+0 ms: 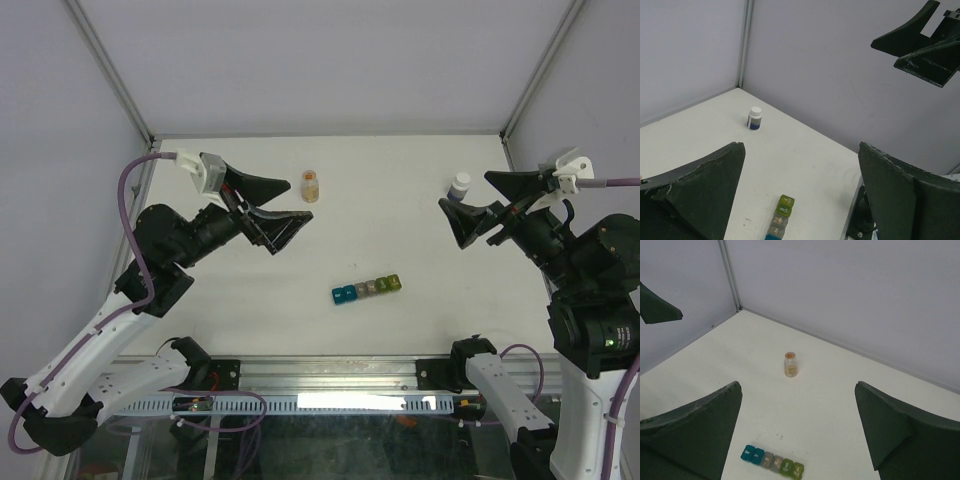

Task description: Sort the pills into containers

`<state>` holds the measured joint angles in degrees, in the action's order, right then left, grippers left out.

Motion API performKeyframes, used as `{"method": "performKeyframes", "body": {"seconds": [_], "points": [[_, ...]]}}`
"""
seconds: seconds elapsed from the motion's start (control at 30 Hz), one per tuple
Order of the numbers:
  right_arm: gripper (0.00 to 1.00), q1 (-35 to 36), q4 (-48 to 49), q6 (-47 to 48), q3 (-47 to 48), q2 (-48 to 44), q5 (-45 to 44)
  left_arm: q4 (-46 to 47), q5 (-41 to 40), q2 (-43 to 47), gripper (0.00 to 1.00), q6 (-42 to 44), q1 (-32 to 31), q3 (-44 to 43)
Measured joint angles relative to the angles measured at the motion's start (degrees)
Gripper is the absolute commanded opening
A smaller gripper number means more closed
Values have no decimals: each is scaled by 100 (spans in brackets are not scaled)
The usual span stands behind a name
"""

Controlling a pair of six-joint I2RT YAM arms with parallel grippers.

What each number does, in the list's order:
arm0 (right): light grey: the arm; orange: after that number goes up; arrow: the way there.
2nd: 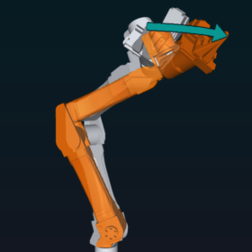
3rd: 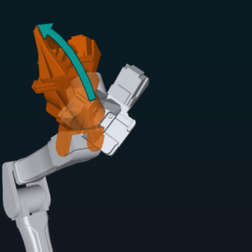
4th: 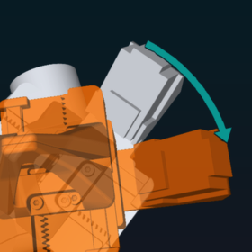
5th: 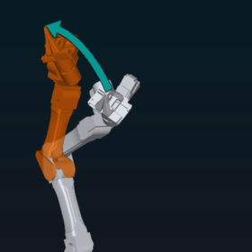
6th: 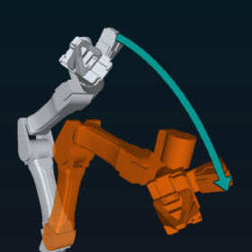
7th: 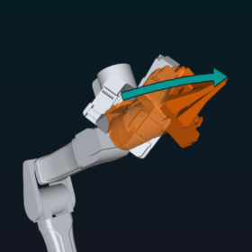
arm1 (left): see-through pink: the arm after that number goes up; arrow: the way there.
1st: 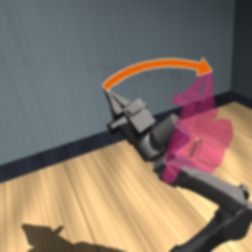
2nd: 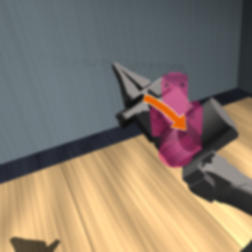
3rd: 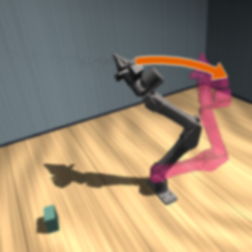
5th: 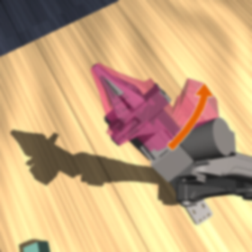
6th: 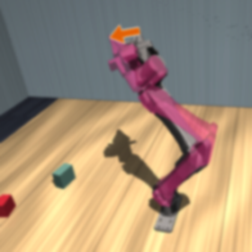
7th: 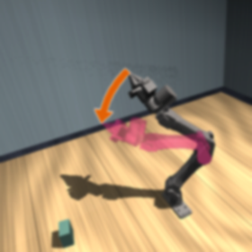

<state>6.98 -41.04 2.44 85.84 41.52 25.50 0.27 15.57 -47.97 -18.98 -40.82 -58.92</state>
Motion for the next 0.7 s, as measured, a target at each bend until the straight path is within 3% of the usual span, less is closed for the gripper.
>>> {"method": "performKeyframes", "body": {"seconds": [0.7], "points": [[99,0,-20,24,0,0,2,-33,116,26,99,2,-2,2]]}}
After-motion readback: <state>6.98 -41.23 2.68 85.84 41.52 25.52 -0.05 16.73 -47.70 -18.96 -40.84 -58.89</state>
